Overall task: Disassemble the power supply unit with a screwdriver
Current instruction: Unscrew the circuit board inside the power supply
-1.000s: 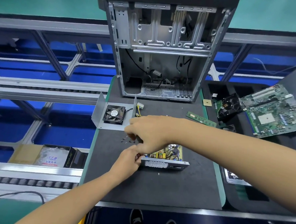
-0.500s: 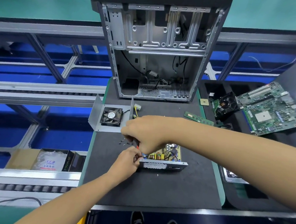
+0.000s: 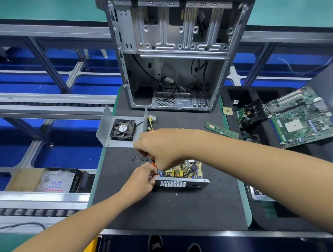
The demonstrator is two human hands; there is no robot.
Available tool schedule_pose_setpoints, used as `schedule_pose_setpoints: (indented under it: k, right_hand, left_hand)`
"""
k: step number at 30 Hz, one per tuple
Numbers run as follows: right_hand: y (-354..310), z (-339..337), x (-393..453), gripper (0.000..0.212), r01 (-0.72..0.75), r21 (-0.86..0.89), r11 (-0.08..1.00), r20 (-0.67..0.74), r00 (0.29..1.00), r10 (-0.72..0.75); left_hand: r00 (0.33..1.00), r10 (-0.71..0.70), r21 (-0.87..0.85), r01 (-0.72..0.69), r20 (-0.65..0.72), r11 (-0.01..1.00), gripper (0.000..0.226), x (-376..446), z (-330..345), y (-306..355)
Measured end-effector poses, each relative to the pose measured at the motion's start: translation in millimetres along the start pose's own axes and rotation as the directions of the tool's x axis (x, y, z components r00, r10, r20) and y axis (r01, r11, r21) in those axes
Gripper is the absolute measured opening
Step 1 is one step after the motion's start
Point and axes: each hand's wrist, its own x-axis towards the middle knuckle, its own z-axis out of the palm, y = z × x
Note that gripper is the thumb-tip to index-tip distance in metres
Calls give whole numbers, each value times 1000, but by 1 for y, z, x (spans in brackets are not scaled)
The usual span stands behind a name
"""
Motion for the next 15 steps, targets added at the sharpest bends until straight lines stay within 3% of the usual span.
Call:
schedule_pose_setpoints:
  k: [3, 6, 8, 10, 15]
  right_hand:
    - [-1, 1, -2, 35, -104, -102, 989, -38, 994, 101]
    - [-3, -1, -1, 30, -98, -261, 960, -15, 995, 97]
    - [-2, -2, 1, 16, -98, -163, 982, -7, 995, 98]
    - [1, -2, 1, 19, -65, -25, 998, -7, 998, 65]
    - [3, -4, 4, 22, 18, 91, 996, 20, 1000, -19]
  left_hand:
    - [999, 45, 10, -45, -8, 999, 20, 1, 0, 0]
    - [998, 61, 5, -61, -24, 998, 19, 1, -1, 0]
    - [998, 53, 8, -53, -25, 999, 19, 2, -1, 1]
    - [999, 42, 3, -42, -16, 999, 17, 2, -1, 3]
    - [998, 60, 1, -60, -5, 998, 28, 2, -1, 5]
